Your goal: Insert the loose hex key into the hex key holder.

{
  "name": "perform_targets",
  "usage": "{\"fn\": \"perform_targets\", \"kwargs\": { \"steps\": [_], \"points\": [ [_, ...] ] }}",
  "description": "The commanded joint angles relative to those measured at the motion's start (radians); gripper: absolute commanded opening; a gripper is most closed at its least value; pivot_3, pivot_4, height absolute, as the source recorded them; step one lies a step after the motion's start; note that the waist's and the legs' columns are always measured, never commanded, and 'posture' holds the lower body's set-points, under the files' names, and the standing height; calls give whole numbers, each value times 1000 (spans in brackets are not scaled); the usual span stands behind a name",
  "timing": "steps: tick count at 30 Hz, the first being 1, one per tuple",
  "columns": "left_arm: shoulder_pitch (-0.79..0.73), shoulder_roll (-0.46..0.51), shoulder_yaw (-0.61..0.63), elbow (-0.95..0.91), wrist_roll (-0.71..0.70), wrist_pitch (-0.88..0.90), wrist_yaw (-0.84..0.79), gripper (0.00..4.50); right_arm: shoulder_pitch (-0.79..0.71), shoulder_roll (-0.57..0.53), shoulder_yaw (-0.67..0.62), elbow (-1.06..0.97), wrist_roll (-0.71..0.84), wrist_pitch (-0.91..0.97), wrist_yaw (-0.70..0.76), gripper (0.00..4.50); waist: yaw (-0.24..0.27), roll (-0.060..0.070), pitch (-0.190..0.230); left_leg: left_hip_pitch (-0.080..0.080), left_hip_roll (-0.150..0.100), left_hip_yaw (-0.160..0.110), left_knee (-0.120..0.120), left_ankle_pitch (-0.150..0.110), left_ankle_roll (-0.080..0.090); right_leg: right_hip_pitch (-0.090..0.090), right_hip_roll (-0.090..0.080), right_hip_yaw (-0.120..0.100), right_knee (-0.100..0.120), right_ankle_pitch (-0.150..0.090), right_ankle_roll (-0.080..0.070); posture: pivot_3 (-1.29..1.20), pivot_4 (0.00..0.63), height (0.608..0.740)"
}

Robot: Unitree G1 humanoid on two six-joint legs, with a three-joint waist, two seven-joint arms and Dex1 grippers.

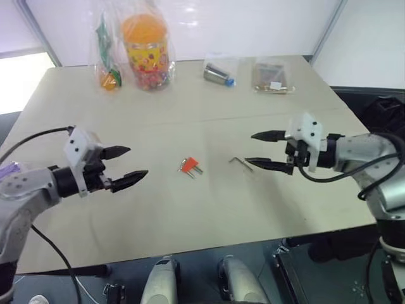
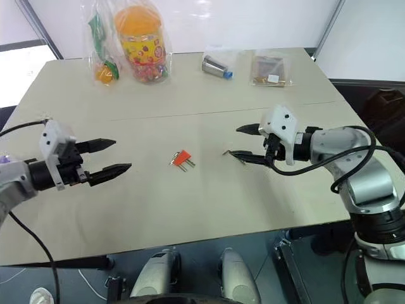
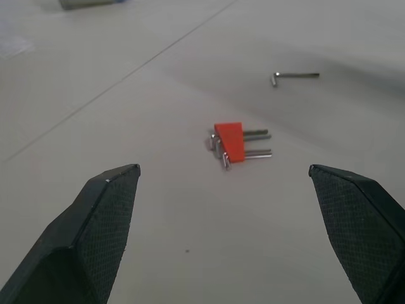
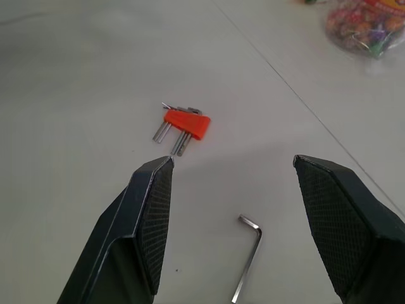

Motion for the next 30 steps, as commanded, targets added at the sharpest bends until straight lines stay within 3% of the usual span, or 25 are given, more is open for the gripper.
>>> {"fn": "perform_targets", "kwargs": {
  "steps": [1,17,30],
  "points": [
    [-3,16,13,2,2,-14,-21,4465,-23,11,-26,-22,19,-4,-11,3132,0,0,0,0,0,0,0,0,0,0,0,0,0,0,0,0,150,740],
    [-58,-23,-17,1,-3,9,34,4465,-32,38,-8,-42,10,11,-30,3132,2,0,0,-1,0,0,1,0,0,-1,0,0,0,0,0,0,150,740],
    [-63,-35,-16,-25,-1,26,69,4465,-104,126,98,96,-137,-143,-63,3132,1,0,0,-1,0,0,1,0,0,-1,0,0,0,0,0,0,150,740]
  ]
}}
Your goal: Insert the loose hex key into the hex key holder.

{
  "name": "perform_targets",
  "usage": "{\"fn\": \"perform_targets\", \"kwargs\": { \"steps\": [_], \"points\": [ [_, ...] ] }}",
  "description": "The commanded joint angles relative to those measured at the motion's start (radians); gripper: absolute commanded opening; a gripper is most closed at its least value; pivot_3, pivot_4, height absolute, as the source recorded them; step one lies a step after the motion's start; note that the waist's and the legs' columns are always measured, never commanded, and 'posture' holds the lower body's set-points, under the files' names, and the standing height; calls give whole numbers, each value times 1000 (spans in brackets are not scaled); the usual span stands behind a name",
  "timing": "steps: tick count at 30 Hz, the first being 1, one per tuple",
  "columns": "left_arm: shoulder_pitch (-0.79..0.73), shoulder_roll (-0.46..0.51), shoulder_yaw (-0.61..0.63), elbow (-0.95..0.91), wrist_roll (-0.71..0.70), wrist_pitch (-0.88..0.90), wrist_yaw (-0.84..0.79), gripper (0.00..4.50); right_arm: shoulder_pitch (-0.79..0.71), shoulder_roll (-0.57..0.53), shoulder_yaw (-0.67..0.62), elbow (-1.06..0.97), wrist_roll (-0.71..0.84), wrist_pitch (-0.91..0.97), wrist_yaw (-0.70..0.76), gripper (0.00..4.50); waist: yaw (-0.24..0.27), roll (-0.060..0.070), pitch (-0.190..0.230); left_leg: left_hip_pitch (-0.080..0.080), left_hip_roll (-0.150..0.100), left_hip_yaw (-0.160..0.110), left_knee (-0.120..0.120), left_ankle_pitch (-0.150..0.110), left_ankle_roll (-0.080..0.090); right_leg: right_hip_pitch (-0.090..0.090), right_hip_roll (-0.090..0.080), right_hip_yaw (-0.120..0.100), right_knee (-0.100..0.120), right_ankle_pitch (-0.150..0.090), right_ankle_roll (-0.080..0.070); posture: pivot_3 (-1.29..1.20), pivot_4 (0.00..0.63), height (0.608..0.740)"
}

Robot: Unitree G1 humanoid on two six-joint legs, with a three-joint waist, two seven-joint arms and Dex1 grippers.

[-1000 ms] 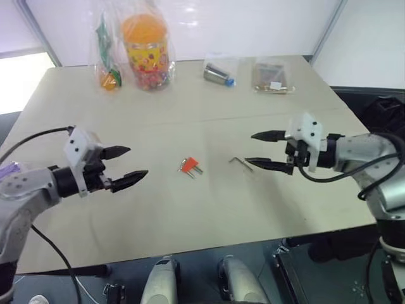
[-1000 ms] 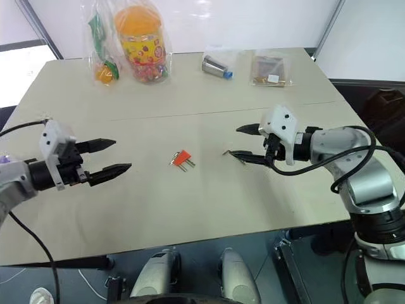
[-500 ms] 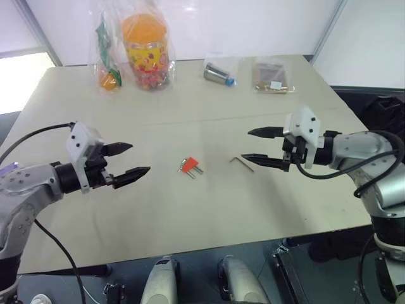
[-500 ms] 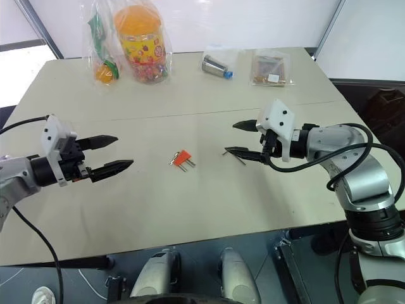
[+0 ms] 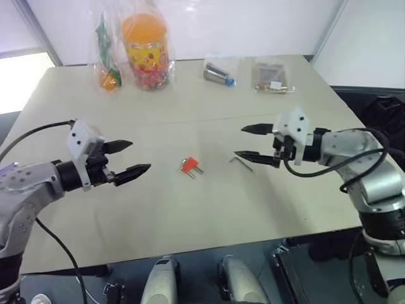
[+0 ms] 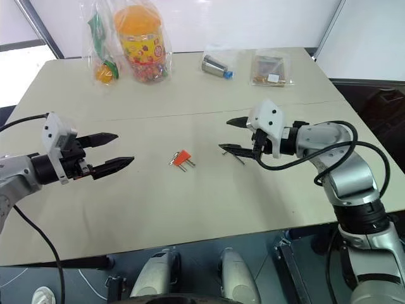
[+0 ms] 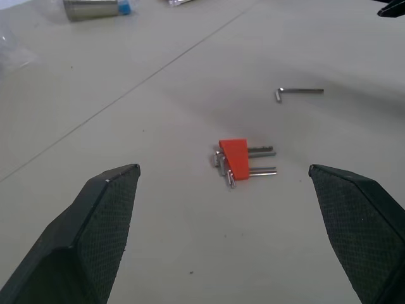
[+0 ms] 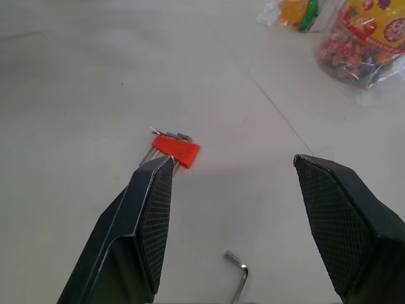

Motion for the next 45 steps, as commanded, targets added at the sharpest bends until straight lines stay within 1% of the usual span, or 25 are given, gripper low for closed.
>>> {"fn": "perform_targets", "kwargs": {
  "steps": [1,7,10,13,19,25,36,45],
  "points": [
    [-8,-5,10,-30,-5,-3,20,4465,-36,31,30,35,-63,-73,-21,3132,-1,0,0,0,0,0,0,0,0,0,0,0,0,0,0,0,150,740],
    [19,-24,6,-71,-6,2,53,4465,-98,151,210,284,-321,-254,-123,3132,-4,0,0,0,0,0,0,0,0,0,0,0,0,0,0,0,150,740],
    [33,-29,9,-82,0,1,67,4465,-136,246,289,443,-426,-332,-193,3132,-4,0,0,0,0,0,0,0,0,-1,0,0,1,0,0,0,150,740],
    [42,-32,15,-94,-4,3,81,4465,-151,317,325,552,-482,-387,-232,3132,-5,0,0,-1,0,1,0,0,0,-2,0,0,1,1,1,0,150,740],
    [59,-31,26,-111,-7,4,100,4465,-180,374,340,693,-551,-482,-287,3132,-4,0,0,0,0,1,1,0,0,-1,0,0,1,1,0,0,150,740],
    [76,-31,35,-127,-15,8,113,4465,-169,404,346,693,-559,-488,-264,3132,-6,0,0,1,0,0,0,0,0,0,0,0,2,1,1,0,150,740],
    [64,-30,32,-111,-1,-10,117,4465,-129,465,359,563,-528,-357,-151,3132,-29,0,0,2,0,-1,-1,0,0,0,0,0,4,2,4,0,150,740],
    [85,-40,43,-129,-2,-14,133,4465,-133,509,373,567,-540,-327,-145,3132,-30,0,0,2,0,-1,-2,0,0,0,0,0,4,2,3,0,150,740]
  ]
}}
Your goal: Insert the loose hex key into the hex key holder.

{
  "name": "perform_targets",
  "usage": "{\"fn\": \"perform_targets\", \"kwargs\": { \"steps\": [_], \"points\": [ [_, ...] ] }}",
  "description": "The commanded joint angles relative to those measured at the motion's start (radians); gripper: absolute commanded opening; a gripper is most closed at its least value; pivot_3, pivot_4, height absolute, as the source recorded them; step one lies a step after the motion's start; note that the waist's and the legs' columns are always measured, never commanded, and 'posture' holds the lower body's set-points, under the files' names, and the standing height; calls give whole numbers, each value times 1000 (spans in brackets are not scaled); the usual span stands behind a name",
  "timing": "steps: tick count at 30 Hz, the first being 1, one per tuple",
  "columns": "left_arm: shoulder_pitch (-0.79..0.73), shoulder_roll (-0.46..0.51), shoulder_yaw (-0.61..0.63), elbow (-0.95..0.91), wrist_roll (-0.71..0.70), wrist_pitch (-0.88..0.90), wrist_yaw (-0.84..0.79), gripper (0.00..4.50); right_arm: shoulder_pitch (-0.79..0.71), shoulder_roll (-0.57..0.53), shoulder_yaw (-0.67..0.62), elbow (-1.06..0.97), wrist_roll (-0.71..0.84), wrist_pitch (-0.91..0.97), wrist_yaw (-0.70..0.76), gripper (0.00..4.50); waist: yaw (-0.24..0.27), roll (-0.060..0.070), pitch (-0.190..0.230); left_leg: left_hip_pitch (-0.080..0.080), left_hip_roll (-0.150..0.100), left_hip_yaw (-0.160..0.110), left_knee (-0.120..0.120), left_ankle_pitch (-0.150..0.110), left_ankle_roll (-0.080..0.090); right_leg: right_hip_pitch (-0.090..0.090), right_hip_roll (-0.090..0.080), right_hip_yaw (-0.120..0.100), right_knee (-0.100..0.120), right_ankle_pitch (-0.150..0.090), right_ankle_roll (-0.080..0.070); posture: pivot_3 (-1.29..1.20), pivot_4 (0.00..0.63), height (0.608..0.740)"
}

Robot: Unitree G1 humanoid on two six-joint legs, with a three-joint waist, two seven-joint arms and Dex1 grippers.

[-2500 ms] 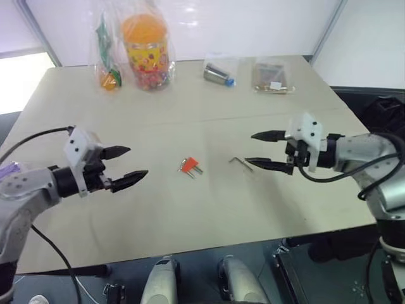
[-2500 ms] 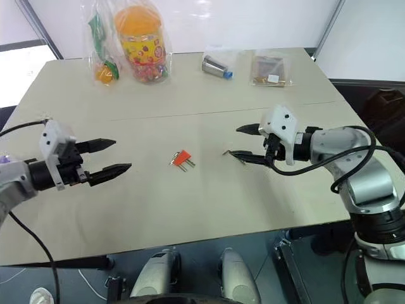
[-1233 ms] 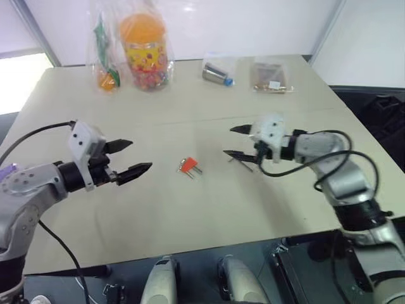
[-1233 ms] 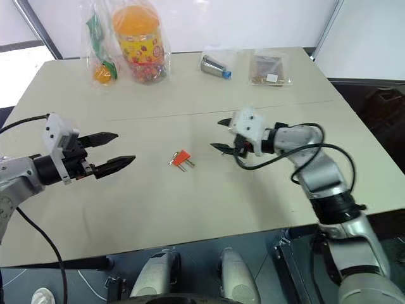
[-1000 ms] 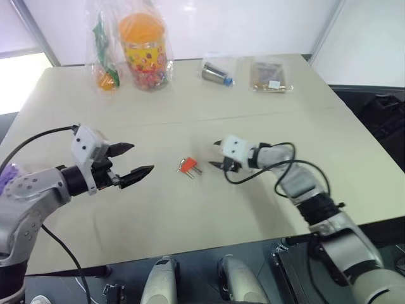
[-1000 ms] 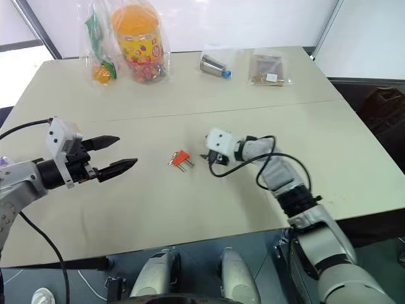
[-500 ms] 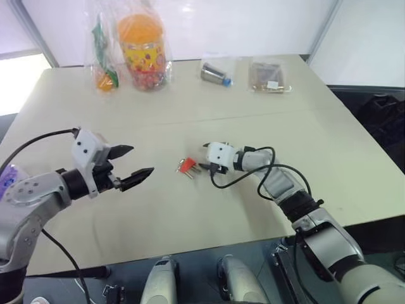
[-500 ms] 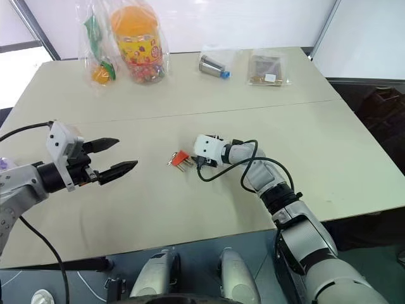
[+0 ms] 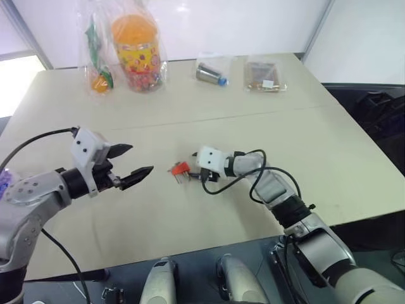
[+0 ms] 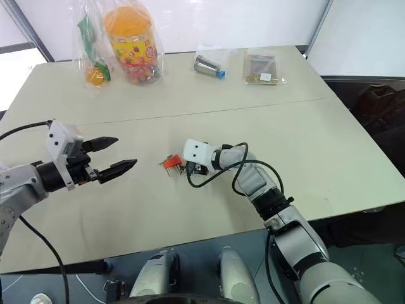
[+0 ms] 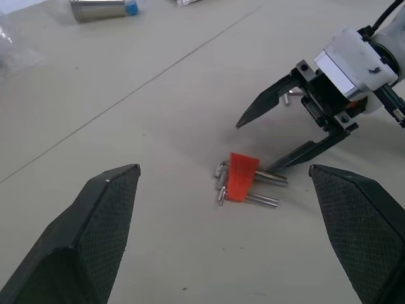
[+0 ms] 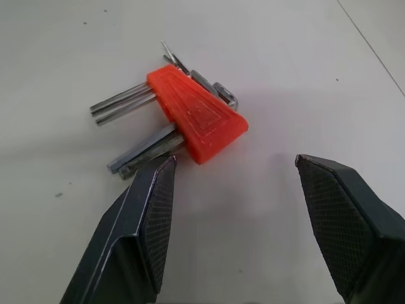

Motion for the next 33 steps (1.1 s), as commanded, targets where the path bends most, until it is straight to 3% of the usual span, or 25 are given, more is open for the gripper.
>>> {"fn": "perform_targets", "kwargs": {
  "steps": [1,19,33],
  "points": [
    [7,-5,37,-36,-5,-16,8,4465,-4,28,24,2,-2,2,12,3132,0,0,0,0,0,0,0,0,0,0,0,0,0,0,0,0,150,740],
    [42,-25,58,-74,-11,-13,48,4465,-40,111,51,70,-4,4,61,3132,-2,0,0,1,0,0,-1,0,0,0,0,0,0,0,0,0,150,740],
    [53,-35,61,-81,-2,-21,59,4465,-84,143,38,237,-15,-14,65,3132,-18,0,0,2,0,0,-2,0,0,1,0,0,1,0,0,0,150,740]
  ]
}}
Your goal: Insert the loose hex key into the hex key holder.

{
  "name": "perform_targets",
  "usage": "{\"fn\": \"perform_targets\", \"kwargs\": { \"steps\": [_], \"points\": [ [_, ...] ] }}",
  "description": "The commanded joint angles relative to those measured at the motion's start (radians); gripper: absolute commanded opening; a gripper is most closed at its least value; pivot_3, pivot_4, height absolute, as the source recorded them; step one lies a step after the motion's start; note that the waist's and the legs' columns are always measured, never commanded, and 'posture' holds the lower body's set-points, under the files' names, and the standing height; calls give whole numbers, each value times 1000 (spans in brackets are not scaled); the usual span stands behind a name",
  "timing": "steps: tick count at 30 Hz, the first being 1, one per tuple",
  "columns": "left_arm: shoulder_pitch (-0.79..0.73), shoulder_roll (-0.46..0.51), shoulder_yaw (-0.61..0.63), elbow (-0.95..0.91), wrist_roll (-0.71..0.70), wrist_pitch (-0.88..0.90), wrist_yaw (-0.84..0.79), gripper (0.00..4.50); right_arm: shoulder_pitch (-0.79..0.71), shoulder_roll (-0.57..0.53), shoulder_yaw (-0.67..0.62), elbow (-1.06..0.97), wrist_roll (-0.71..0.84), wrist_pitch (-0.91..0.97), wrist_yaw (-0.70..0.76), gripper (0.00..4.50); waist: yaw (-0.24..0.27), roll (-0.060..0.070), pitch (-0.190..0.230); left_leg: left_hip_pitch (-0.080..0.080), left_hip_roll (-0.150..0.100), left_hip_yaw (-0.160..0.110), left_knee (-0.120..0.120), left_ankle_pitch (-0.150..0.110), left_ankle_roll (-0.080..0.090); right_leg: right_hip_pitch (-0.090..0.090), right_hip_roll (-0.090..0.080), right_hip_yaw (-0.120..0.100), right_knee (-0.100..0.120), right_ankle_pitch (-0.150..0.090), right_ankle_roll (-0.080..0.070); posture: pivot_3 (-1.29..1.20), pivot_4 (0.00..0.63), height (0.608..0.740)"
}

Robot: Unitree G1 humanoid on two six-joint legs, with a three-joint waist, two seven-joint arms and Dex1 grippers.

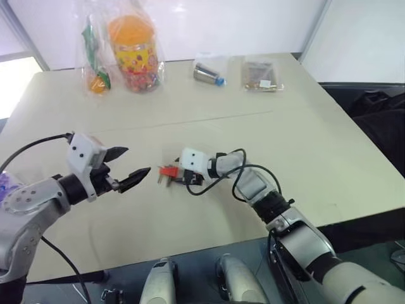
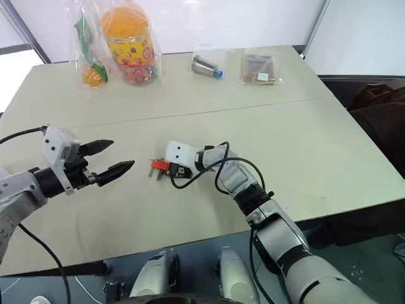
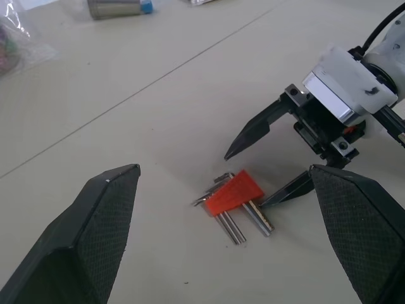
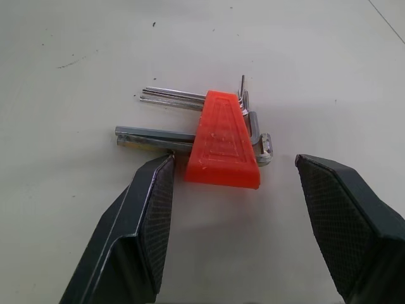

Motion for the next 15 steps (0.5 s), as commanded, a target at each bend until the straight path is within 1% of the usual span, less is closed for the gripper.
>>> {"fn": "perform_targets", "kwargs": {
  "steps": [1,2,4,5,8,10,12,15],
  "points": [
    [-4,-2,27,-41,-2,-19,10,4500,9,8,19,63,-8,12,10,2586,-5,0,0,0,0,0,0,0,0,0,0,0,0,0,0,0,150,740],
    [-2,-3,27,-42,-2,-20,11,4500,9,8,17,71,-6,10,12,2309,-6,0,0,1,0,0,0,0,0,1,0,0,0,0,0,0,150,740],
    [0,-3,27,-44,-2,-21,12,4500,10,10,14,82,-3,15,15,1288,-7,0,0,2,0,0,-1,0,0,1,0,0,0,0,0,0,150,740],
    [0,-4,25,-44,-1,-21,14,4500,9,8,13,95,-5,8,14,1017,-7,0,0,3,0,0,-1,0,0,2,0,0,0,0,0,0,150,740],
    [-3,-5,22,-43,0,-22,18,4500,8,0,12,108,-16,-25,-10,1021,-7,0,0,6,0,0,-1,0,0,5,0,0,0,-2,-3,0,150,740],
    [-5,-5,18,-40,2,-23,17,4500,6,-9,7,99,-30,-82,-55,1021,-7,0,0,6,0,0,-1,0,0,6,0,0,0,-2,-3,0,150,740],
    [-14,-5,12,-32,-3,-22,14,4500,-4,-34,-7,80,-70,-201,-165,1021,-6,0,0,7,0,0,-1,0,0,6,0,0,0,-2,-3,0,150,740],
    [-48,-6,3,-6,-20,-20,-1,4500,-36,-115,0,39,-177,-401,-326,1021,3,0,0,5,-1,0,-1,0,0,4,-2,0,0,-2,-3,0,150,740]
  ]
}}
